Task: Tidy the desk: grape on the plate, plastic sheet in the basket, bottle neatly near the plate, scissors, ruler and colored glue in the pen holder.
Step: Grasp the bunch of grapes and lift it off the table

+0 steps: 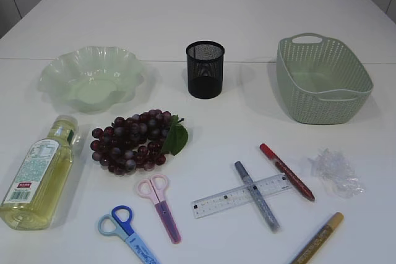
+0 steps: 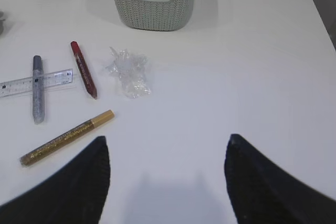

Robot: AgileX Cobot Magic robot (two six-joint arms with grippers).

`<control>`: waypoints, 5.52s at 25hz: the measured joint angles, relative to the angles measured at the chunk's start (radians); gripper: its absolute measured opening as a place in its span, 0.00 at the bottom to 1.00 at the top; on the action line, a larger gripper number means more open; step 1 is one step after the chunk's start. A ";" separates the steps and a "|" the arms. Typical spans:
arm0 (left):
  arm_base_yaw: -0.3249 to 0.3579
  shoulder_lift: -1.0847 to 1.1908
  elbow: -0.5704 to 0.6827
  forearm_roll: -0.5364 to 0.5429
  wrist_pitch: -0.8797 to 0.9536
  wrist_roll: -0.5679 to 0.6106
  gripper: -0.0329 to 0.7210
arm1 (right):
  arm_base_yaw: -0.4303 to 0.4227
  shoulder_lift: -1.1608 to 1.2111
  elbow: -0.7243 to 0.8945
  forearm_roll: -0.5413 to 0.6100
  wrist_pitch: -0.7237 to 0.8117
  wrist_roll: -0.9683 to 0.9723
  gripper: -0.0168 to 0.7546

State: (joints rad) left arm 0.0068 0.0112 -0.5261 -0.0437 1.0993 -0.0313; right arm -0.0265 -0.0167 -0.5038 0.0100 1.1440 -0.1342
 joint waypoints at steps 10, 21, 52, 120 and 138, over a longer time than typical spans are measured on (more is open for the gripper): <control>0.000 0.000 0.000 0.002 0.000 0.000 0.71 | 0.000 0.000 0.000 0.000 0.000 0.000 0.71; 0.000 0.000 0.000 0.002 0.000 0.000 0.71 | 0.000 0.000 0.000 0.000 0.000 0.000 0.71; 0.000 0.276 -0.089 -0.058 -0.203 0.000 0.67 | 0.000 0.117 -0.063 0.095 -0.144 0.113 0.69; -0.422 2.184 -1.036 0.025 -0.276 0.192 0.83 | 0.000 0.832 -0.381 0.114 0.037 0.118 0.66; -0.422 2.218 -1.038 0.033 -0.250 0.192 0.29 | 0.000 0.832 -0.381 0.114 0.033 0.118 0.66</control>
State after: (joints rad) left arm -0.4152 2.2293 -1.5641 -0.0111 0.8491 0.1608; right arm -0.0265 0.8150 -0.8847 0.1238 1.1767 -0.0167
